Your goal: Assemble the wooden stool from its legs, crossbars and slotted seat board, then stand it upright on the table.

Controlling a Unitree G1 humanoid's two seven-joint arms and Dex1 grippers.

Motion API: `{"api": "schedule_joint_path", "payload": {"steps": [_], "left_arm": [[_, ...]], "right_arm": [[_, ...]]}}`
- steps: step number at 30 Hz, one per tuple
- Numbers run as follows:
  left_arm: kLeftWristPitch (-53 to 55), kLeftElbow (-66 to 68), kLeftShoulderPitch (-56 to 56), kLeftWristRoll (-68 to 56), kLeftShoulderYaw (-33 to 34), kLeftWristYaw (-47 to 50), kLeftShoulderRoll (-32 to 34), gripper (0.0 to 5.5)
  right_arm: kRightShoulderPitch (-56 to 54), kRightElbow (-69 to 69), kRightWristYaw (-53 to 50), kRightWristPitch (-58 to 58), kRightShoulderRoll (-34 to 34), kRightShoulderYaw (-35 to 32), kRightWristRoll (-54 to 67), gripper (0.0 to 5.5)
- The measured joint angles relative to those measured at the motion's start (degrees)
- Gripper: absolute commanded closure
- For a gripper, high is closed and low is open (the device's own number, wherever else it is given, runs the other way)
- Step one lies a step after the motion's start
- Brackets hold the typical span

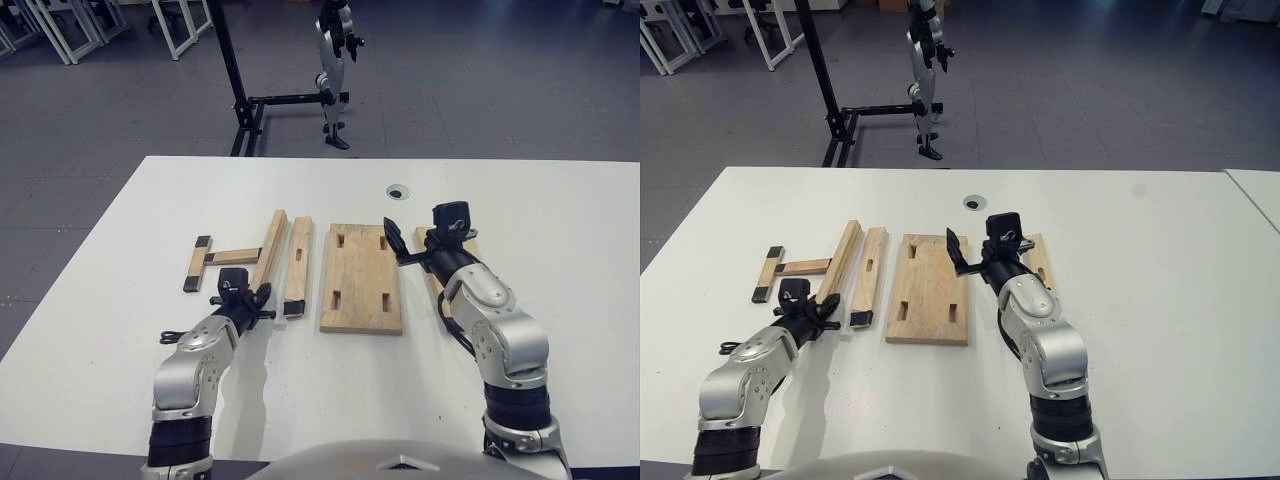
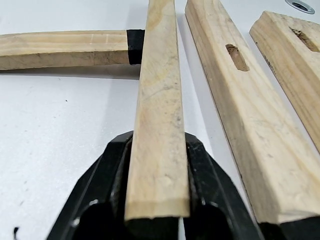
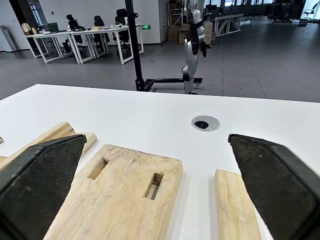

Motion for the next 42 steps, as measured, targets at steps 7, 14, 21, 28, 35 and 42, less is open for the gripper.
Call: {"api": "schedule_joint_path", "payload": {"steps": [7,14,21,28,35,42], "left_arm": [[-6.08,1.55,-0.01,1.69,-2.35,-1.27,-0.33,4.44],[-17.57,-2.65,-18.37,5.00,-0.25,-1.68,3.63,4.44],[-23.81,-2.57,-23.08,1.75,-4.96,-10.36,2.24,4.44],[-24.44,-2.00,-25.19,2.06,-9.06,-12.93,1.30,4.44],[-24.53,-5.22,-26.43,3.40,-12.03,-13.14,0.02,4.44],[-24.64,-6.19,-25.01,4.58,-14.83,-13.40,-0.74,4.44]], "right_arm": [[-2.82,1.02,0.20,2.25,-0.26,-1.84,0.74,0.28],[-23.56,17.14,6.86,20.41,0.28,-26.45,29.07,0.00],[-40.09,32.45,9.01,34.87,-0.97,-36.86,51.69,0.00],[-42.38,35.50,9.02,35.91,-2.33,-33.48,52.83,0.00],[-42.38,38.28,10.72,33.36,-4.37,-29.52,50.48,0.00],[-42.91,39.83,14.70,32.96,-5.21,-27.33,50.30,0.27]]}}
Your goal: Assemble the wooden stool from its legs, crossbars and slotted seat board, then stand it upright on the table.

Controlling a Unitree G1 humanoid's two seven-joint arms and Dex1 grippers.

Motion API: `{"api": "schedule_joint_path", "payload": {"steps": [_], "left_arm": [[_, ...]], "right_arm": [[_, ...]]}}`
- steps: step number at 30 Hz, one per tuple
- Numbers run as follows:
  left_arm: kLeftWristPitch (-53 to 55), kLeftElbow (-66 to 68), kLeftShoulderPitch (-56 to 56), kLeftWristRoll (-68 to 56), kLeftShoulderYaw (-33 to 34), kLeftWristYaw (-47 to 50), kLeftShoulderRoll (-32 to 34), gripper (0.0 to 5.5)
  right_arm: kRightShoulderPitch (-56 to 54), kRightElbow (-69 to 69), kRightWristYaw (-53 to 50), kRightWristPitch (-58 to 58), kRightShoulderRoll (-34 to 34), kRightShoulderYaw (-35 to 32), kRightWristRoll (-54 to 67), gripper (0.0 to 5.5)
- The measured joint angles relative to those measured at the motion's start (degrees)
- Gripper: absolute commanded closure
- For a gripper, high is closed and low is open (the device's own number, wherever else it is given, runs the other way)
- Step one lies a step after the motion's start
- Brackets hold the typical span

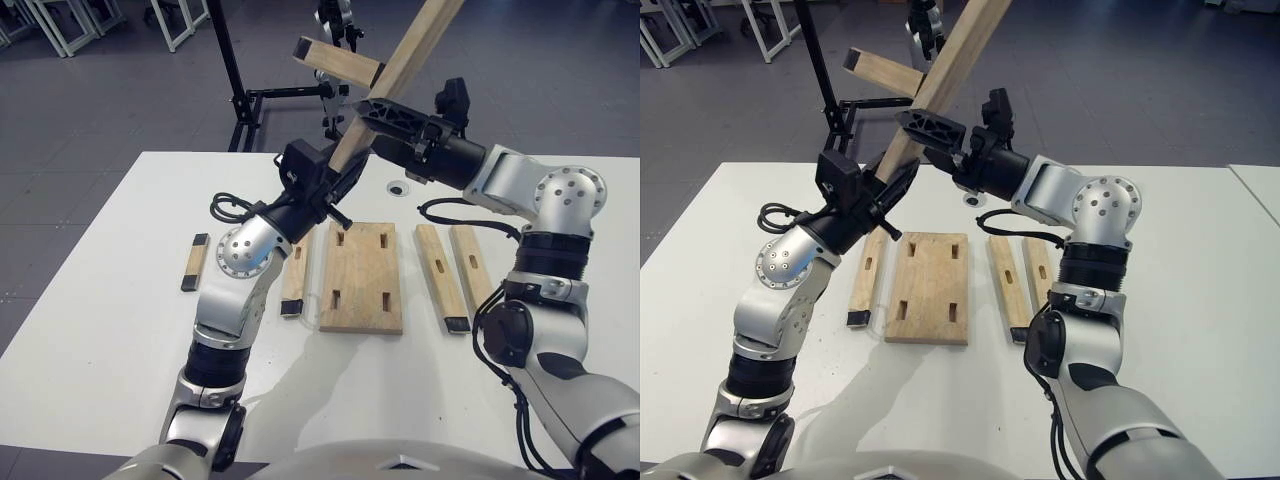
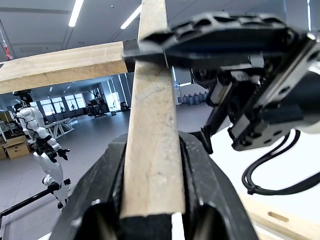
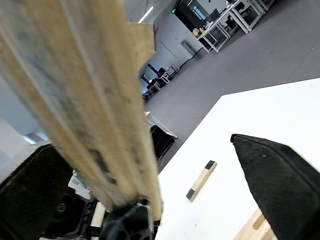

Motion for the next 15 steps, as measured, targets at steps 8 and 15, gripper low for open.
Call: {"api": "schedule_joint_path", "payload": {"steps": [8,15], "left_arm": [[0.00,-0.09,0.36,0.27,-1.04,-0.17,-0.01,4.44],[-0.28,-0.10,1.91,0.43,-1.56,-1.26,0.21,4.45]], "right_arm": [[-0.44,2.72,2.78,1.45,-0.68,0.44,0.46,1.96],[-1.78,3.79,3.34,1.40,-1.23,1.29,-0.29,3.33]]}}
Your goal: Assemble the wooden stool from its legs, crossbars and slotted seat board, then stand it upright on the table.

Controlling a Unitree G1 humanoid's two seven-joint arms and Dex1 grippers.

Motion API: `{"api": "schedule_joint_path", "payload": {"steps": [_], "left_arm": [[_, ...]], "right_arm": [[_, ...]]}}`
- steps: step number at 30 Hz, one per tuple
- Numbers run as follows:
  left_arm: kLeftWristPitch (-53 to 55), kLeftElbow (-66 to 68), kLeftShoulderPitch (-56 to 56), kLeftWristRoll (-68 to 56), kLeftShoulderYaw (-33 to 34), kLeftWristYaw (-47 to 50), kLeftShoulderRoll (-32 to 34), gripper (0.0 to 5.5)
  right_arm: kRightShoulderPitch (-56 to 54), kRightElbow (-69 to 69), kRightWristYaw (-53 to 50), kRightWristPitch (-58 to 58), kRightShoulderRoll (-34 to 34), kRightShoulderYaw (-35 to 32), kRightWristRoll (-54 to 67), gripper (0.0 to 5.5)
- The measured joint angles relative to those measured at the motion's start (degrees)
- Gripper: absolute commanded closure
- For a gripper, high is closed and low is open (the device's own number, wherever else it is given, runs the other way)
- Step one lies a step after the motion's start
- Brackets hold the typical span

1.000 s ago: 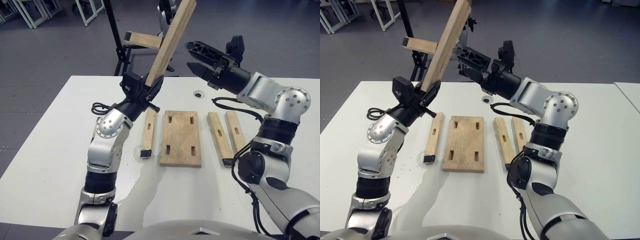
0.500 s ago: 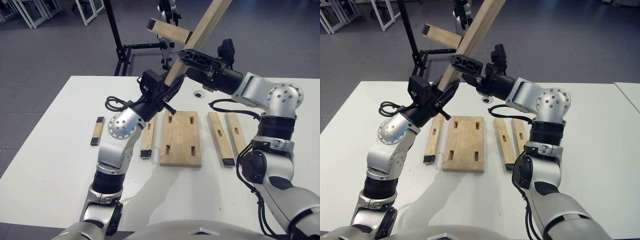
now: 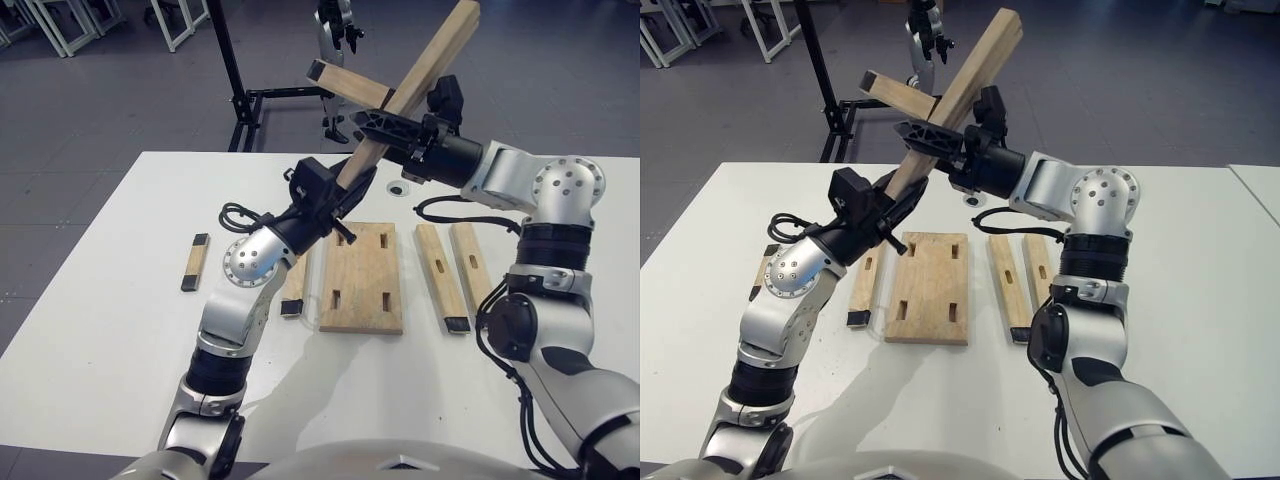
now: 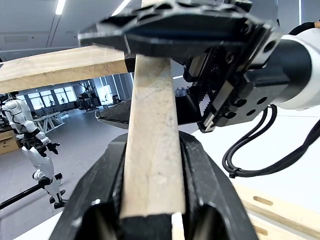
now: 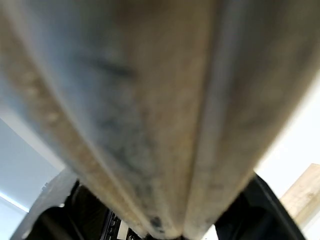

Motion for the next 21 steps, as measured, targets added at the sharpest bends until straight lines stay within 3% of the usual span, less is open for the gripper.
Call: {"api": "schedule_joint_path", "payload": {"steps": [10,13,21], "left_arm": [[-1.86,0.39,0.71,0.17,-0.07,-0.67,1.12,4.45],[-2.06,0.36,1.15,-0.10,-0.32,-2.32,1.57,3.64],[2.80,-4.41,2.06,-5.20,1.02,-3.89,2.88,2.43]], "right_arm": [[-0.04,0.44,0.70,0.84,-0.47,1.37,-0.45,3.37],[0.13,0.23,0.70,2.27,-1.16,1.51,-0.48,3.38],[2.93,-1.67,0.30,1.99,-1.17,1.31,-0.67,3.39]]}}
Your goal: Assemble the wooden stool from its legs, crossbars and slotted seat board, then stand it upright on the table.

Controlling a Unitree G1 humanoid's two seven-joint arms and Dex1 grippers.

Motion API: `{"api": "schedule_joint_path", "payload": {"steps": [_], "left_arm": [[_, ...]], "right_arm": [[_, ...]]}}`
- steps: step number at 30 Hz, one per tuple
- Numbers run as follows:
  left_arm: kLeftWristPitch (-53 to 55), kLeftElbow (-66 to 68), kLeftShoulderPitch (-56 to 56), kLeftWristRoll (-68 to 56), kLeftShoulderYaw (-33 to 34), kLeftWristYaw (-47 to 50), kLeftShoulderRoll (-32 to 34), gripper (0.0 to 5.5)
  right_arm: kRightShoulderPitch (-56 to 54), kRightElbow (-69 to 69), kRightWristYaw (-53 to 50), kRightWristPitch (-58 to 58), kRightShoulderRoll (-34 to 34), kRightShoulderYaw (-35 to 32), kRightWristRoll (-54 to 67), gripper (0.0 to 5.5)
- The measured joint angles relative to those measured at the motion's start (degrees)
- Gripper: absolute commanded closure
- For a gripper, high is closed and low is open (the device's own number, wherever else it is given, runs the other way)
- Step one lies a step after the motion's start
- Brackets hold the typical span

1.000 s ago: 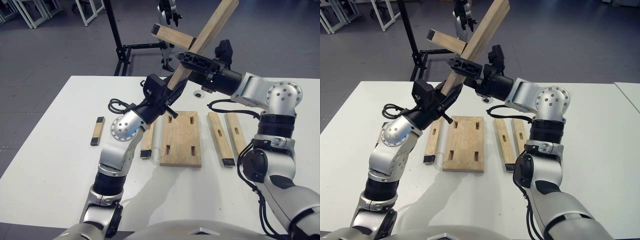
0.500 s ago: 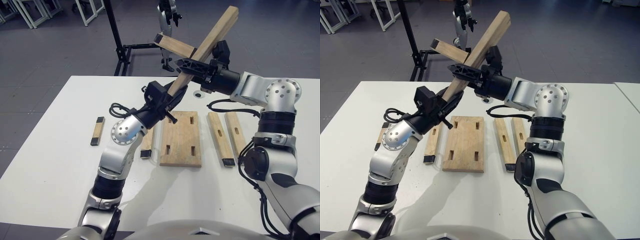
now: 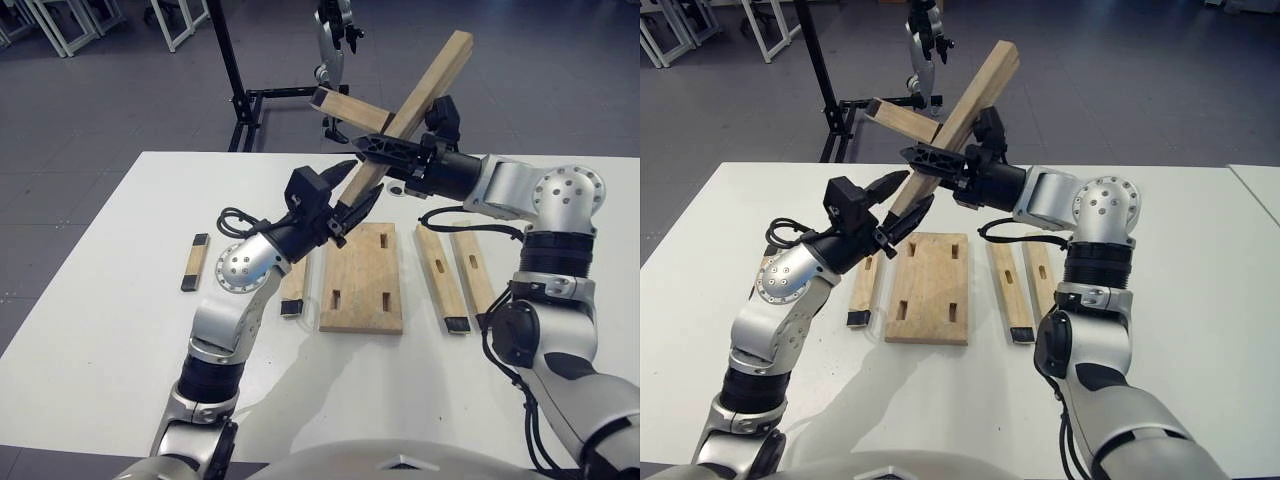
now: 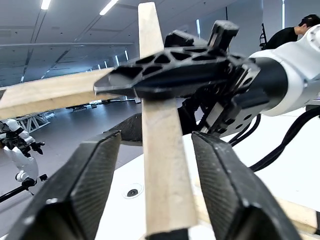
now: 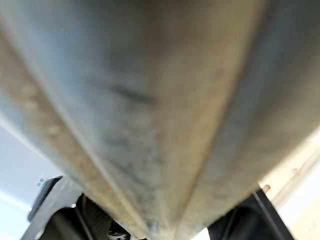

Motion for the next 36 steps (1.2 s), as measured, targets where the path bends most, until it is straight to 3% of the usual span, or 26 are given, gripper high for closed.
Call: {"api": "schedule_joint_path", "payload": {"steps": [2,5,7,10,13,17,27,36], "left_arm": [[5.53,-3.02,0.38,-3.81,0.37,-1.94,2.37,2.43],[21.95,-10.45,-0.32,-18.87,1.83,-7.12,8.55,2.43],[26.69,-11.73,-5.00,-24.37,4.79,-6.20,8.70,2.43],[27.06,-8.39,-11.05,-21.57,10.32,-2.14,12.50,2.43],[27.02,-7.22,-11.03,-18.29,9.80,1.07,13.15,2.43],[29.46,-12.26,-6.33,-19.20,1.14,3.66,8.27,2.43],[20.88,-10.05,-0.57,11.10,-19.42,2.40,26.37,2.43],[18.48,-10.19,2.65,17.61,-21.86,-3.09,28.32,2.43]], "right_arm": [[0.44,-0.06,-0.08,-0.86,-0.10,-0.17,-0.53,3.45],[1.28,1.33,-0.31,-4.07,-1.40,-1.11,-2.82,3.48],[1.27,2.19,-0.28,-5.76,-2.53,-1.54,-3.94,3.48],[1.26,3.21,0.26,-7.13,-3.48,-1.79,-5.00,3.48],[1.18,3.96,0.82,-7.56,-3.75,-1.71,-5.83,3.48],[0.16,4.99,1.32,-8.63,-3.87,-1.55,-6.64,3.48],[0.44,3.44,9.94,-20.27,-4.89,-2.22,-8.26,3.48],[1.47,2.71,9.44,-22.00,-4.28,-2.18,-8.31,3.48]]}}
